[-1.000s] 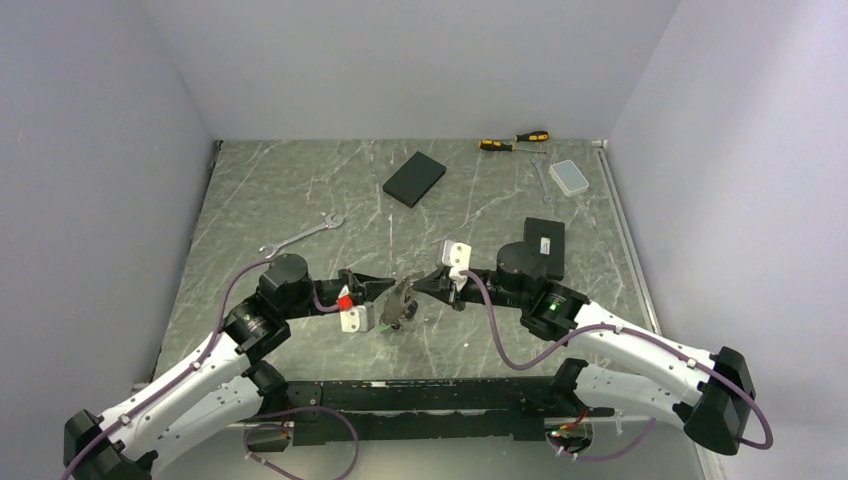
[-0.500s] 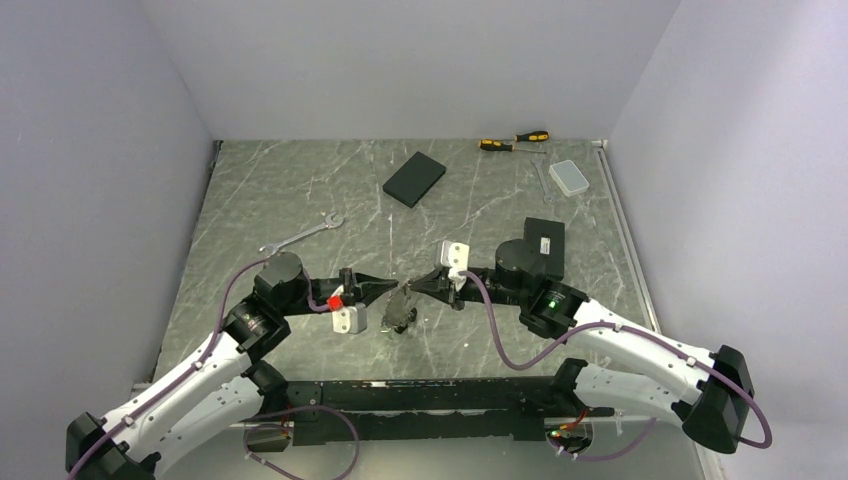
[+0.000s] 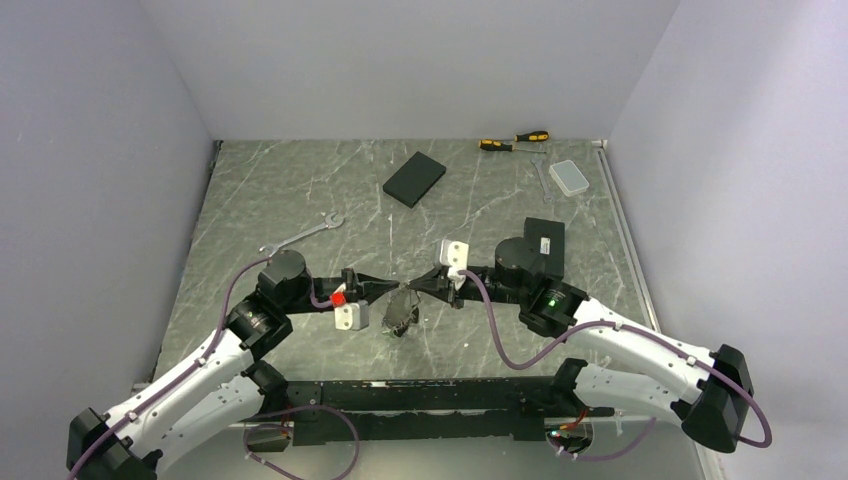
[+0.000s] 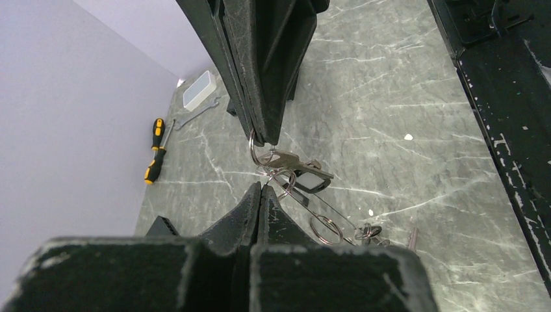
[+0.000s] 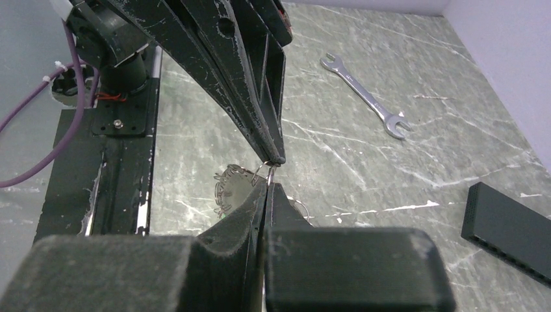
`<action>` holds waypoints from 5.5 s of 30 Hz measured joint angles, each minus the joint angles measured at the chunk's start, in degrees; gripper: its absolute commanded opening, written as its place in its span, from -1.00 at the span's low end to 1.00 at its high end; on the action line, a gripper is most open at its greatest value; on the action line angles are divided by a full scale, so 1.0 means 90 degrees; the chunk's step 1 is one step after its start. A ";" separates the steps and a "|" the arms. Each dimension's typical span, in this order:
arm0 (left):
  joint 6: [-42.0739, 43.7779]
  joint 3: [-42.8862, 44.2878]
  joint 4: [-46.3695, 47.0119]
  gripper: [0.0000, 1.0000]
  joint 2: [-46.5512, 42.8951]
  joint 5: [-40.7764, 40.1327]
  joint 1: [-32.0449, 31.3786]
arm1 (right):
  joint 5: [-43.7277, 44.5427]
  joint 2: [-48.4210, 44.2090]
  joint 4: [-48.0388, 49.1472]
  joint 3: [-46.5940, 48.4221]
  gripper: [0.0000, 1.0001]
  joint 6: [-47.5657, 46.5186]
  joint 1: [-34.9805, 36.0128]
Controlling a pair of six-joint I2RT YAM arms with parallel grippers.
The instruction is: Put the keys on the keyring
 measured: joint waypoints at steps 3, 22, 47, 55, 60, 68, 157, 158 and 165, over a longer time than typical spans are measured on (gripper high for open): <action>-0.0061 0.0000 0.0000 -1.00 0.0000 0.0000 0.0000 | -0.0019 0.0027 -0.0017 0.0022 -1.00 -0.0002 0.0000; -0.0117 0.0000 -0.0010 -1.00 0.0109 0.0000 0.0002 | -0.0189 0.0148 -0.0107 0.0029 -1.00 -0.0007 0.0000; -0.0265 0.0012 -0.0015 -1.00 0.0138 -0.0029 0.0005 | -0.0401 0.0289 -0.0299 0.0075 -1.00 -0.0102 -0.0017; -0.0396 0.0073 -0.0058 -1.00 0.0262 -0.0189 0.0002 | -0.0396 0.0289 -0.0372 0.0090 -1.00 -0.0163 -0.0017; -0.0508 0.0206 -0.0141 -1.00 0.0384 -0.0255 0.0010 | -0.0372 0.0311 -0.0418 0.0138 -1.00 -0.0216 -0.0019; -0.0743 0.0311 -0.0199 -1.00 0.0561 -0.0291 0.0073 | -0.0328 0.0372 -0.0430 0.0151 -1.00 -0.0265 -0.0027; 0.3735 0.2681 -0.3825 -0.31 0.5785 -0.1345 -0.3237 | 0.4005 -0.1875 0.0413 -0.1989 -1.00 0.2416 -0.2103; 0.3742 0.2681 -0.3820 -0.33 0.5795 -0.1367 -0.3257 | 0.4005 -0.1877 0.0413 -0.1989 -1.00 0.2416 -0.2103; 0.3793 0.2681 -0.3767 -0.39 0.5977 -0.1457 -0.3332 | 0.4002 -0.1877 0.0413 -0.1989 -1.00 0.2419 -0.2103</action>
